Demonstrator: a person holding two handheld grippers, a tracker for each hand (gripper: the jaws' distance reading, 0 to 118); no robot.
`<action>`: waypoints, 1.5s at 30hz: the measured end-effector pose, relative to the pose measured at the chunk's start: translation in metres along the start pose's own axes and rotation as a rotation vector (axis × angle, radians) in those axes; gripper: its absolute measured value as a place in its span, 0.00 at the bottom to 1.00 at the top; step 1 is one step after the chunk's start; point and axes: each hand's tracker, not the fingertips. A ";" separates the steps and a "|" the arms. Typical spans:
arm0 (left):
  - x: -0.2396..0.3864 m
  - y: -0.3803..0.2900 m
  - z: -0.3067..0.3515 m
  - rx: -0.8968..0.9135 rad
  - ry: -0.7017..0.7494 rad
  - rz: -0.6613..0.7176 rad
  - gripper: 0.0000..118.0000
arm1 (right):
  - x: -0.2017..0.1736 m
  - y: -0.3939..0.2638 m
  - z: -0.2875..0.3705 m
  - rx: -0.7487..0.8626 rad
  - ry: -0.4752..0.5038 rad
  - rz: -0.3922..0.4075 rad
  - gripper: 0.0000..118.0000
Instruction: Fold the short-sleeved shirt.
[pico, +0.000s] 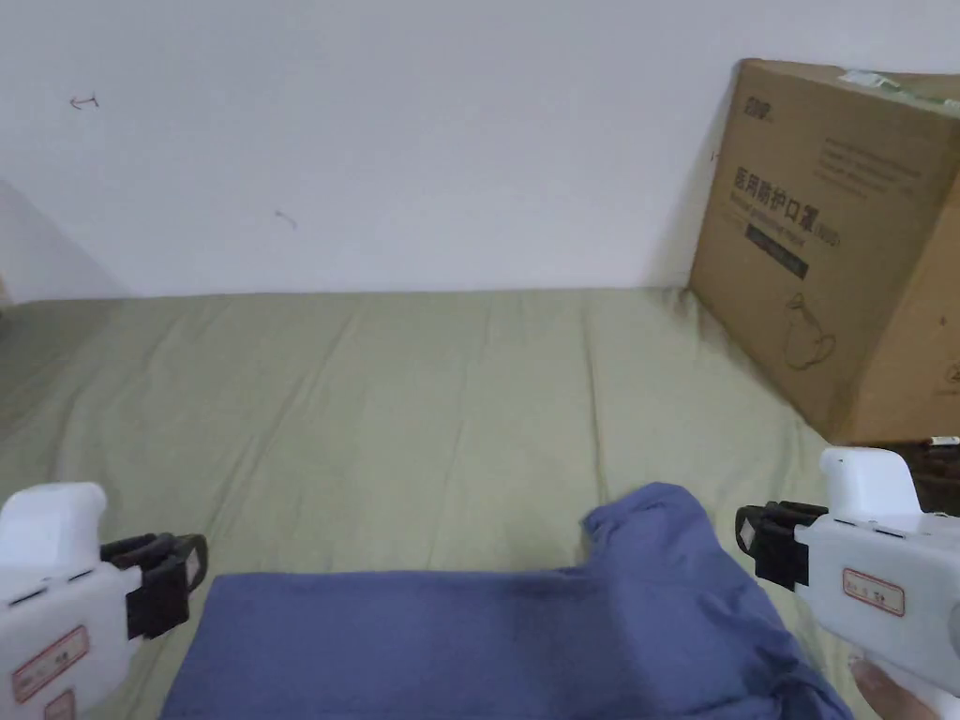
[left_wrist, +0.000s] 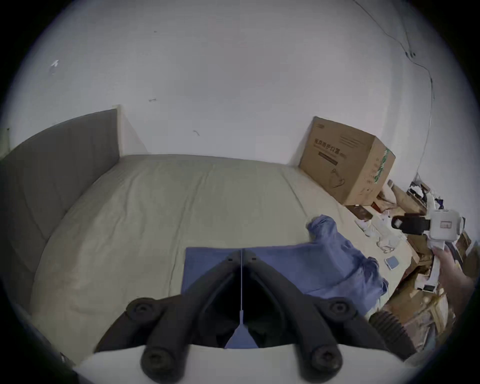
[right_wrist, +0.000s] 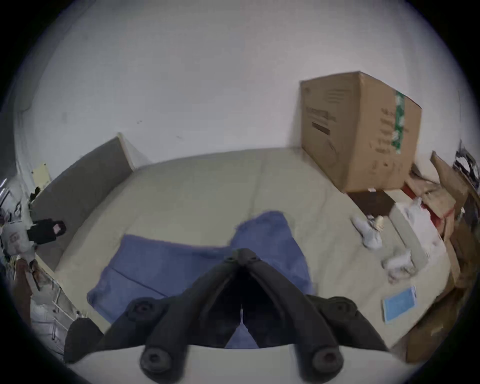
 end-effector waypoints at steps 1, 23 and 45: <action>-0.003 0.008 -0.015 -0.037 0.036 -0.006 0.00 | -0.004 0.005 -0.009 -0.011 0.000 0.004 0.00; -0.112 -0.054 -0.257 -0.469 0.036 -0.205 0.85 | 0.044 -0.035 -0.158 -0.301 0.009 -0.083 0.00; -0.074 0.019 -0.140 -0.280 -0.026 -0.194 0.03 | 0.145 0.013 -0.327 -0.633 -0.247 -0.076 0.36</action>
